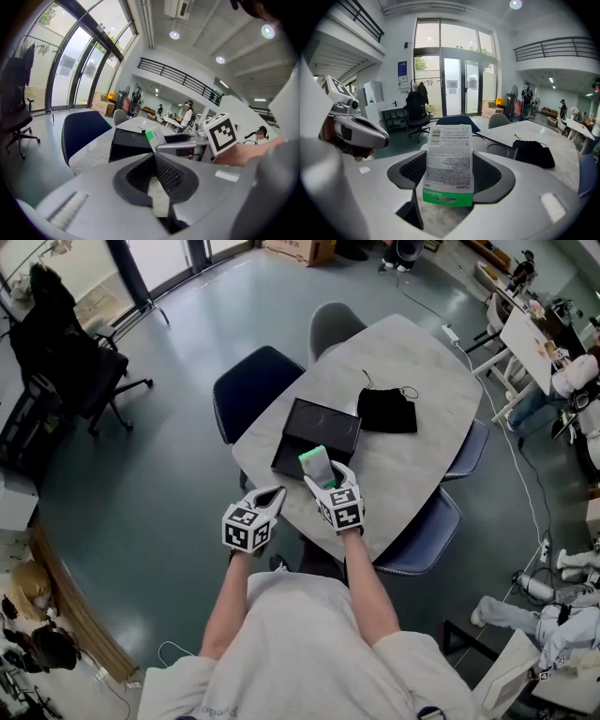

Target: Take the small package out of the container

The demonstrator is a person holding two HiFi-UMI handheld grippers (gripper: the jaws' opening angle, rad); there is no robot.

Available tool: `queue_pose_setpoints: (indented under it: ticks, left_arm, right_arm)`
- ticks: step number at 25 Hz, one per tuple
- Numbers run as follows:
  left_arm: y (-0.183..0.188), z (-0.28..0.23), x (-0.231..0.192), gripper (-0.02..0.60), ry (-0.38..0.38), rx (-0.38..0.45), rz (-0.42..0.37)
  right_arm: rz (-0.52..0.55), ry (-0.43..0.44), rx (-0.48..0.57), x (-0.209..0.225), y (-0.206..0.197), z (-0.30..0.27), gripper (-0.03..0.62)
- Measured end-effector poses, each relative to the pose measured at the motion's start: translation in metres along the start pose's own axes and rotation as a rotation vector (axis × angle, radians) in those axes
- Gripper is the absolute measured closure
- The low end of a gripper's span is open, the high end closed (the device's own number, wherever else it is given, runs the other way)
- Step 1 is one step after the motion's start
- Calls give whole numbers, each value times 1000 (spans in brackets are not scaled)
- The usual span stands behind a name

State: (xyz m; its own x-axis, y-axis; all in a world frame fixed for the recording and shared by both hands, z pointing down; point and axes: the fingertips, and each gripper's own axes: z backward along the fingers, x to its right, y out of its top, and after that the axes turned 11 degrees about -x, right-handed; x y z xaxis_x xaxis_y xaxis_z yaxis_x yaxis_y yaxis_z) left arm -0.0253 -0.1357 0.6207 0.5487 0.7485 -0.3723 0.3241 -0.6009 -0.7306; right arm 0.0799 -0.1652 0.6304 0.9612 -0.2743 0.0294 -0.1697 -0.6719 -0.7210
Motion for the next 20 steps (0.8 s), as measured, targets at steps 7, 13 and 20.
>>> queue_pose_setpoints:
  ticks: [7, 13, 20]
  left_arm:
    - [5, -6, -2, 529, -4, 10, 3]
    - [6, -5, -8, 529, 7, 10, 13]
    - [8, -9, -8, 529, 7, 15, 20]
  right_arm:
    - [-86, -1, 57, 4, -5, 19, 286]
    - [-93, 1, 72, 5, -6, 22, 286]
    - [-81, 19, 69, 0, -5, 19, 286]
